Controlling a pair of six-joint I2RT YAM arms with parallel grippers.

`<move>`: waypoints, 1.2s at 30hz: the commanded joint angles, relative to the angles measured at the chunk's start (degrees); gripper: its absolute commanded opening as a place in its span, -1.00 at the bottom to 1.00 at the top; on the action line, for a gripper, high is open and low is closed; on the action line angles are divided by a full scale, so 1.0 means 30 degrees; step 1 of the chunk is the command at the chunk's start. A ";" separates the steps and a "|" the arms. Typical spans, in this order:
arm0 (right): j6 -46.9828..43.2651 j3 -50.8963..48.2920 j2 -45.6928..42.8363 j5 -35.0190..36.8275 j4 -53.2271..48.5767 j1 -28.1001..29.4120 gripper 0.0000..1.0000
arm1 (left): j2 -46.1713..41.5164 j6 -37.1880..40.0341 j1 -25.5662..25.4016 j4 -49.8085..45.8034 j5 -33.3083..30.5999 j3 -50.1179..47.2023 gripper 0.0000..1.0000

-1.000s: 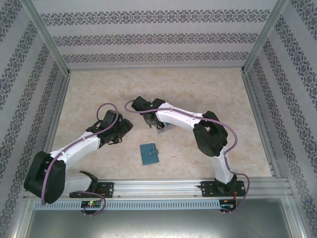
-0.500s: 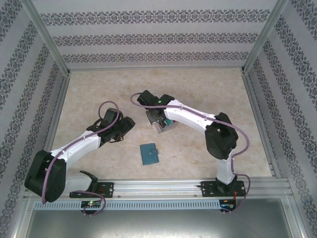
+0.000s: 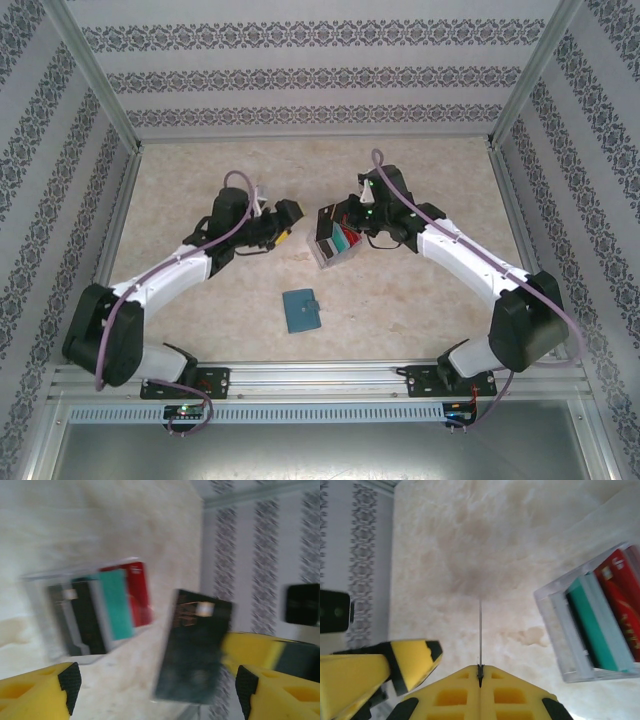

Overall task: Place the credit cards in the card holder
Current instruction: Pick up the credit card from the storage box.

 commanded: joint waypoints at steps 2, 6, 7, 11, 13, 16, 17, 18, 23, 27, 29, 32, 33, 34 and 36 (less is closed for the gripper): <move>0.2347 -0.0284 -0.0291 -0.4415 0.3109 -0.0711 -1.00 | 0.1056 -0.0232 0.0102 0.2516 0.3708 0.1603 0.60; 0.2856 -0.0501 -0.0260 -0.5388 0.4055 -0.1093 -1.00 | 0.1622 -0.0404 0.0147 0.2420 0.4131 0.2427 0.35; 0.2949 -0.0645 -0.0288 -0.5483 0.4294 -0.1180 -1.00 | 0.1711 -0.0565 0.0123 0.2507 0.4164 0.2536 0.27; 0.3530 -0.1201 -0.0250 -0.5912 0.5075 -0.1649 -1.00 | 0.1628 -0.1315 0.0130 0.3552 0.4609 0.2472 -0.36; 0.3895 -0.1374 -0.0137 -0.6209 0.5331 -0.1990 -0.99 | 0.1460 -0.1516 0.0135 0.3470 0.4668 0.2509 -0.65; 0.4695 -0.1667 0.0060 -0.6846 0.6341 -0.2401 -0.96 | 0.1210 -0.1977 0.0145 0.3137 0.4216 0.2541 -0.82; 0.4892 -0.1708 0.0111 -0.6991 0.6580 -0.2484 -0.93 | 0.1215 -0.2138 0.0147 0.3189 0.4189 0.2529 -0.86; 0.5063 -0.1747 0.0119 -0.7151 0.6787 -0.2583 -0.88 | 0.1229 -0.2514 0.0160 0.3230 0.4120 0.2548 -0.92; 0.5856 -0.1701 0.0300 -0.8003 0.7856 -0.2682 -0.58 | 0.1661 -0.6016 0.0291 0.5086 0.3786 0.2054 -1.00; 0.6185 -0.2008 0.0449 -0.7831 0.8090 -0.2712 -0.48 | 0.2333 -0.9517 0.0358 0.9385 0.3582 0.1240 -1.00; 0.6595 -0.2259 0.0527 -0.8016 0.9045 -0.2712 -0.61 | 0.2539 -1.0246 0.0351 0.9818 0.3559 0.1210 -1.00; 0.7212 -0.2379 0.0623 -0.8079 0.9731 -0.2769 -0.54 | 0.2245 -0.9897 0.0361 0.7984 0.3365 0.1297 -1.00; 0.7373 -0.2419 0.0629 -0.8050 0.9953 -0.2809 -0.54 | 0.2172 -0.9863 0.0365 0.7495 0.3370 0.1331 -1.00; 0.7466 -0.2391 0.0615 -0.7995 1.0039 -0.2846 -0.54 | 0.2109 -1.0016 0.0377 0.7153 0.3329 0.1309 -1.00; 0.7482 -0.2346 0.0634 -0.7770 0.9747 -0.2919 -0.55 | 0.2151 -1.0635 0.0381 0.7369 0.3285 0.1163 -1.00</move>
